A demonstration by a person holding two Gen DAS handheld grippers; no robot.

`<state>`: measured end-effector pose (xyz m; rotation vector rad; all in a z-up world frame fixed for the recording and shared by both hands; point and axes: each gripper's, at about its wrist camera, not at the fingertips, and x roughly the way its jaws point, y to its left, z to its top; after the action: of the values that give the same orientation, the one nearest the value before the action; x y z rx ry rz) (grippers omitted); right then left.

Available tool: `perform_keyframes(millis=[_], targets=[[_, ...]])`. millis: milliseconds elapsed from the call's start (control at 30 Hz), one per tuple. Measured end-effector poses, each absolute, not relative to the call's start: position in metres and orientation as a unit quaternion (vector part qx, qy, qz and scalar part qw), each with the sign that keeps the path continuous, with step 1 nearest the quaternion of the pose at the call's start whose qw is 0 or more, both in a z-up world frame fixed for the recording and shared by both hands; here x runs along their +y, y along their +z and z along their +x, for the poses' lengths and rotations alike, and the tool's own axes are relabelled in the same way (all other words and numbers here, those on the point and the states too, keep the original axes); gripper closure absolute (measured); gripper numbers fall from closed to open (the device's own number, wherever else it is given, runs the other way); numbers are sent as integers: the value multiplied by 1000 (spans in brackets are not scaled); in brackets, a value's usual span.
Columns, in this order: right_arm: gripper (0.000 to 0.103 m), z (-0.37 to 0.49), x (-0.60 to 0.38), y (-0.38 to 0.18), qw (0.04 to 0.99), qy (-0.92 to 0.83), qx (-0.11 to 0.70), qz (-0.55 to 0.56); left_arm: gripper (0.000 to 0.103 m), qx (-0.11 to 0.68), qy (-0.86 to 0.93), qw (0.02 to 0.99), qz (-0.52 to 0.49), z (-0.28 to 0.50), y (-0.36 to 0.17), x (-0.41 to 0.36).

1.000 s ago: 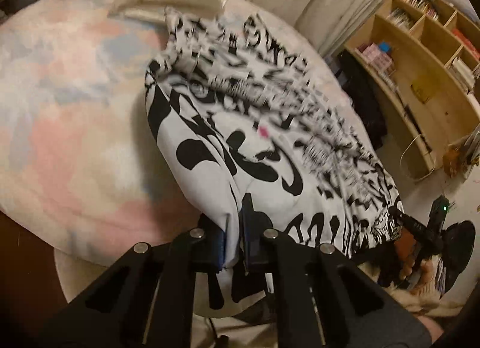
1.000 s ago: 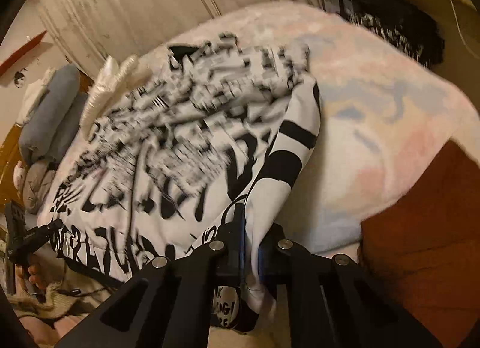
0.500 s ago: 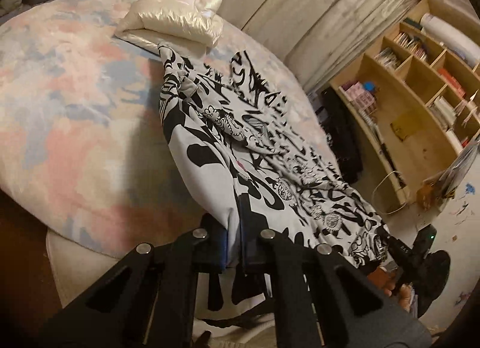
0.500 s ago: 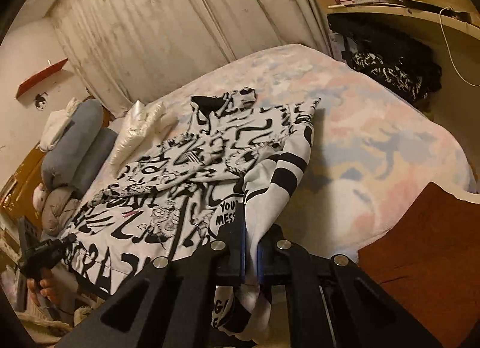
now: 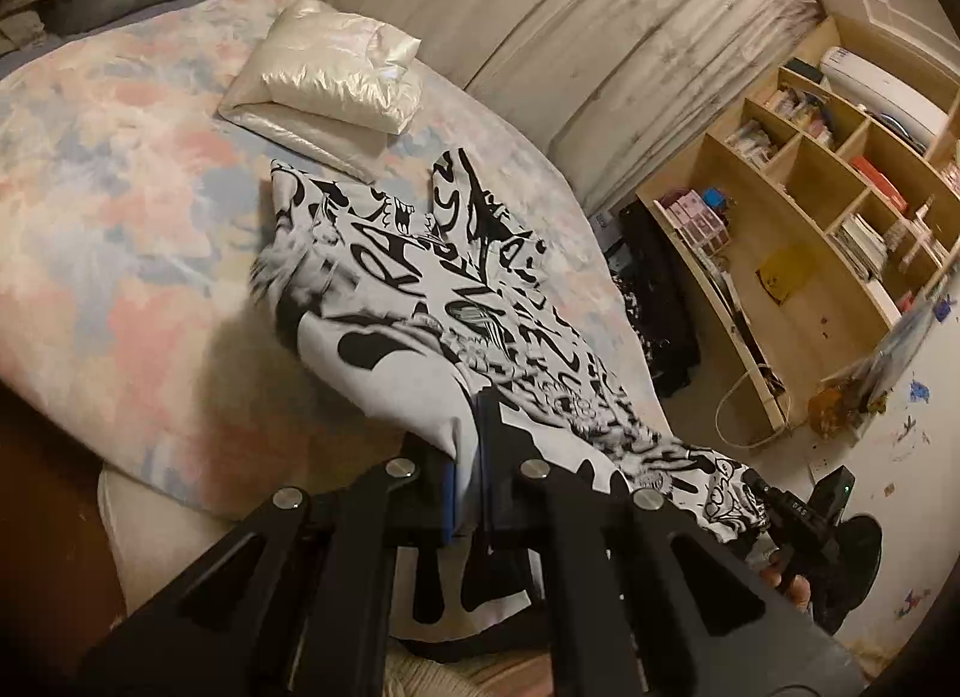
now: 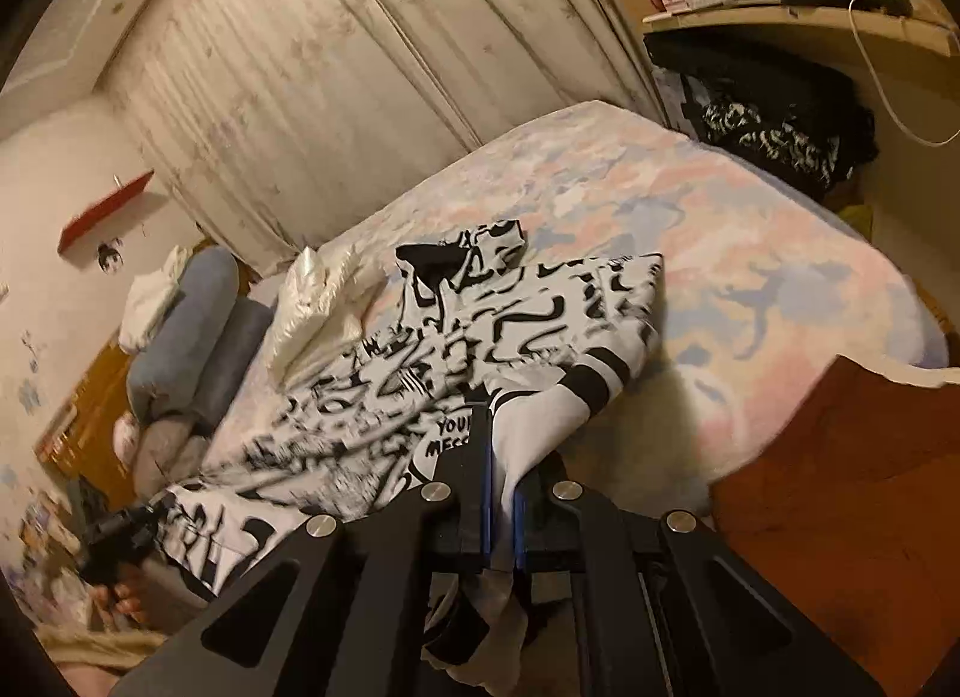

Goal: Fold large clothes

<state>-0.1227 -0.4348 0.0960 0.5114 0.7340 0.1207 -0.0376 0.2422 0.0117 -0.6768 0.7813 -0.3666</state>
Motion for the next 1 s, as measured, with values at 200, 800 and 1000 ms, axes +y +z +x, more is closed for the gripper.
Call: perform_keyframes(millis=[200, 800, 1000], targets=[[99, -25, -449, 106, 887, 65, 360, 282, 99, 379, -158, 837, -361, 52, 18, 236], [16, 300, -461, 41, 877, -10, 397, 269, 46, 406, -74, 856, -312, 332, -22, 215], [16, 348, -450, -44, 856, -6, 477, 202, 46, 481, -62, 852, -196, 375, -87, 199]])
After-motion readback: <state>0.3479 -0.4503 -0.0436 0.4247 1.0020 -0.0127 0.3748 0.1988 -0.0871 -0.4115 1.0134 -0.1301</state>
